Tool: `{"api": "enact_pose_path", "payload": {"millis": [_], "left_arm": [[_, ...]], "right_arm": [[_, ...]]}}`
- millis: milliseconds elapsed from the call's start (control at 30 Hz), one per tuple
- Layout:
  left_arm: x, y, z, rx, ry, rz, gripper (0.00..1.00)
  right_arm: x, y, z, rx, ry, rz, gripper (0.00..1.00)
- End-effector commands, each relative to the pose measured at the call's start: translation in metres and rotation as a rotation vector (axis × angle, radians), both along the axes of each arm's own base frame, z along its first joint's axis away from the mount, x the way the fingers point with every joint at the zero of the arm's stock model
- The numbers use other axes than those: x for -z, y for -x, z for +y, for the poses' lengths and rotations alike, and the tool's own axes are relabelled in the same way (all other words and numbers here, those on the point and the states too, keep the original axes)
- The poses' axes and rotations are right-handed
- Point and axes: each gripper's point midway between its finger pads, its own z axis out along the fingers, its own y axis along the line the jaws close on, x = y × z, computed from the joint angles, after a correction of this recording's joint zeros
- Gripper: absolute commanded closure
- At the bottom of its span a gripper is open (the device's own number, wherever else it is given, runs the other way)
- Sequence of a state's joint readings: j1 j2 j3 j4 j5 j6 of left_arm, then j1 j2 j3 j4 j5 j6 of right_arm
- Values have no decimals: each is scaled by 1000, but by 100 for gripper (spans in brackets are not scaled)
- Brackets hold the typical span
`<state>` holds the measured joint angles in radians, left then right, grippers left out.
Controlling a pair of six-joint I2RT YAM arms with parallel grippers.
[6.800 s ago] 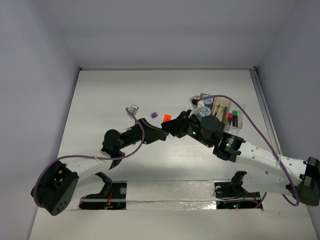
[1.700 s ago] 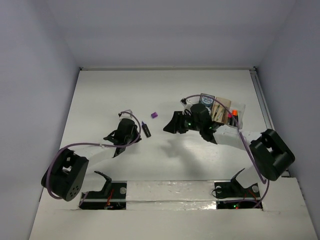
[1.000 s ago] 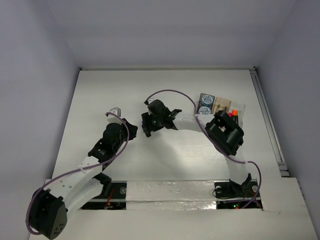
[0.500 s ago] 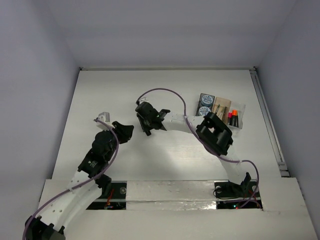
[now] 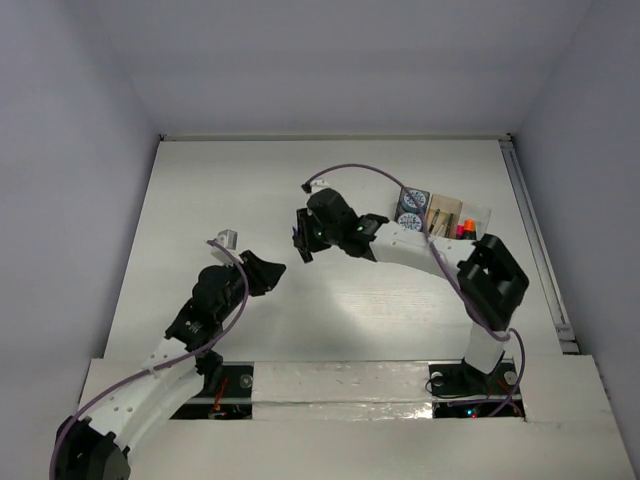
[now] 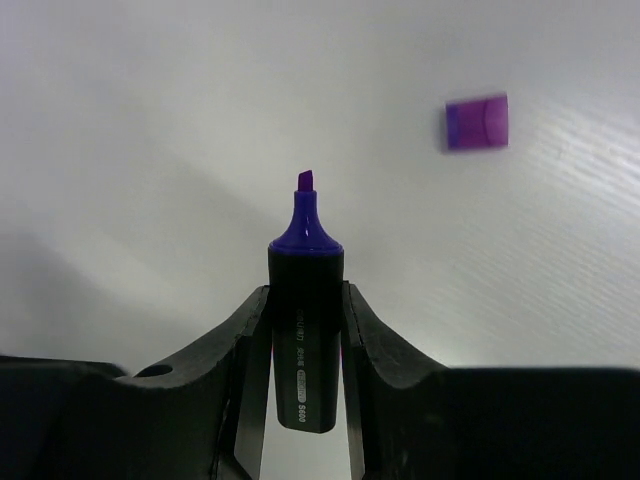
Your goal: Sort the stationery into containers
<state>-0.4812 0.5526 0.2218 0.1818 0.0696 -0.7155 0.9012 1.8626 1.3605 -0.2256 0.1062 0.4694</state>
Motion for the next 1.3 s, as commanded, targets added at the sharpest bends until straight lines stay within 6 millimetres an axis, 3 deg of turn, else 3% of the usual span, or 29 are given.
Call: {"api": "enact_pose_path", "payload": {"millis": [0,67,133,267,367,633,1067,1267], "left_arm": [[-32,2,-23,125,94,-114,75],[-29,3,-28,152,101,-109,81],[-35,5,-36,194,135,-126,79],[-40,3,-40,208,150,-145,64],[-46,2,-40,207,156,-169,59],[-34,-7,-38,176,125,-130,61],[-37,-19,-34,127,91,-140,63],[-34,-24,-33,98,130,-140,59]], "right_arm": [[-69,-1,26,-45,-253,-61,91],[-74,7,31,-64,-301,-33,91],[-78,14,36,-90,-346,-10,91],[-81,17,43,-112,-390,-1,91],[-78,19,43,-117,-394,10,90],[-80,30,45,-151,-436,37,90],[-93,35,43,-160,-486,24,90],[-90,53,51,-192,-529,71,90]]}}
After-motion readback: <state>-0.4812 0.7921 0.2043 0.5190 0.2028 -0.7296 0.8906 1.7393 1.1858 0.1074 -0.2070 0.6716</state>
